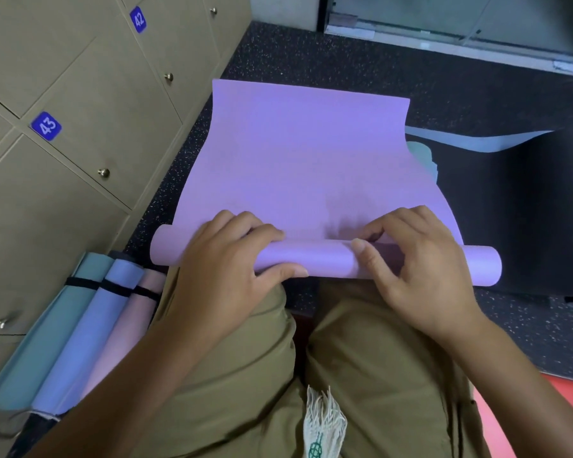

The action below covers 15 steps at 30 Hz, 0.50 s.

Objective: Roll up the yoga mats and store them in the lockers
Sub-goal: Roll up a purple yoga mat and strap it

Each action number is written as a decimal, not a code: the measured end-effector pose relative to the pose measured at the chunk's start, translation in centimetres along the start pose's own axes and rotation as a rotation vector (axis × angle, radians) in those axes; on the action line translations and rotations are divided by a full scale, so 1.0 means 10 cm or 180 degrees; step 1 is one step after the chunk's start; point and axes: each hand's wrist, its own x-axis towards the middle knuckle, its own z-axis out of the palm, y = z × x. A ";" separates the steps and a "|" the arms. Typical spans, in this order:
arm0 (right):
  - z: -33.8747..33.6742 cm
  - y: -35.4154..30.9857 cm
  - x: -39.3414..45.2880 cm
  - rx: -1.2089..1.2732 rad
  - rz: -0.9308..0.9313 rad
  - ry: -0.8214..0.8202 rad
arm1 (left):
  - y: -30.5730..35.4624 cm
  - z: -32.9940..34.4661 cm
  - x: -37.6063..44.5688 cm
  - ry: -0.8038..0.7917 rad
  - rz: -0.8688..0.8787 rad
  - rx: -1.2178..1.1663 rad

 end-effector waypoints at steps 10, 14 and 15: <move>0.11 0.02 -0.13 -0.0425 -0.0284 0.0186 | -0.06 -0.05 0.34 -0.0797 -0.0649 -0.0439; 0.12 0.04 -0.02 -0.0401 -0.0226 0.0149 | 0.00 -0.06 0.35 -0.0555 -0.0403 -0.0523; 0.12 0.05 0.02 -0.0396 -0.0202 0.0116 | 0.02 -0.05 0.34 -0.0396 -0.0323 -0.0544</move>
